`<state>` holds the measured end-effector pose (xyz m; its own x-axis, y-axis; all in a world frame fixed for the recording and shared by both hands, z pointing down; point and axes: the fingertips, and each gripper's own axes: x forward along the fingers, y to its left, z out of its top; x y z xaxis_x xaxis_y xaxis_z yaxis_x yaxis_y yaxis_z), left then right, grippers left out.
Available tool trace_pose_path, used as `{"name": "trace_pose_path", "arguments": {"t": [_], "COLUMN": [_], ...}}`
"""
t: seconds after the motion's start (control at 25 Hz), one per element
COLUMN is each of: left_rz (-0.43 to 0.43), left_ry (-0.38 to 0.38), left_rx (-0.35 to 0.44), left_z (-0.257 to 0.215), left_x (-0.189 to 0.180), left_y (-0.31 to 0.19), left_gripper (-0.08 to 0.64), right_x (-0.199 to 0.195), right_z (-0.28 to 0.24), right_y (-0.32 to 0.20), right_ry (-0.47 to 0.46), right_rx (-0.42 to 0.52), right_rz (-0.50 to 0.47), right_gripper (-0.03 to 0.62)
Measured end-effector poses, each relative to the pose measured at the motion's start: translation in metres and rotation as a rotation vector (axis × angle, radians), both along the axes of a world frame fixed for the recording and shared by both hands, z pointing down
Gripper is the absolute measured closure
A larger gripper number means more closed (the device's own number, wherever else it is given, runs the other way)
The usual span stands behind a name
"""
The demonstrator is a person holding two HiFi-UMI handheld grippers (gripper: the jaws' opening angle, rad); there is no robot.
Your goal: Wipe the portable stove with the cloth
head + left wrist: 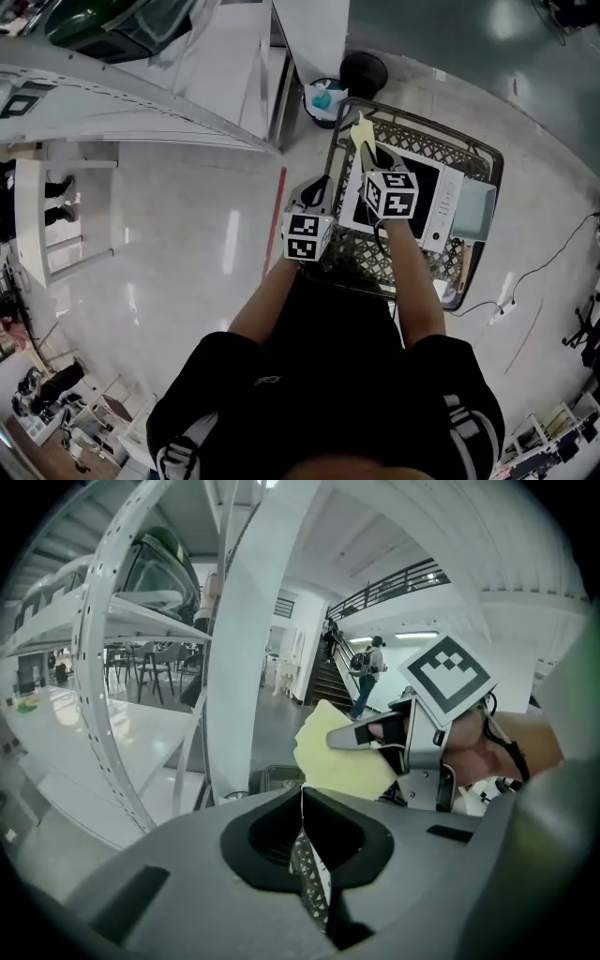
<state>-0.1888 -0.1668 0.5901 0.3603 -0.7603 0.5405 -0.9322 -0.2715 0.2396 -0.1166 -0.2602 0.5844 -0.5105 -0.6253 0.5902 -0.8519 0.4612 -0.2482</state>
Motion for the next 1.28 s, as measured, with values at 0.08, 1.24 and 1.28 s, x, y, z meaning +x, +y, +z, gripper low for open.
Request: {"name": "trace_pose_path", "arguments": {"t": [0.08,1.24,1.28], "left_rz": [0.007,0.241,0.243], "left_ry": [0.005,0.019,0.019], "left_rx": [-0.026,-0.092,-0.093], "left_z": [0.01,0.05,0.051], "left_x": [-0.01,0.065,0.07], "left_y": [-0.001,-0.027,-0.026], "left_gripper": [0.538,0.538,0.538], "right_x": [-0.011,0.092,0.099], "right_z": [0.027,0.09,0.091], "right_y": [0.001,-0.004,-0.004], "right_ry": [-0.002,0.35,0.356], "right_rx": [-0.079,-0.031,-0.035], "right_rz": [0.006,0.101,0.107], "right_gripper": [0.58,0.58,0.58]}}
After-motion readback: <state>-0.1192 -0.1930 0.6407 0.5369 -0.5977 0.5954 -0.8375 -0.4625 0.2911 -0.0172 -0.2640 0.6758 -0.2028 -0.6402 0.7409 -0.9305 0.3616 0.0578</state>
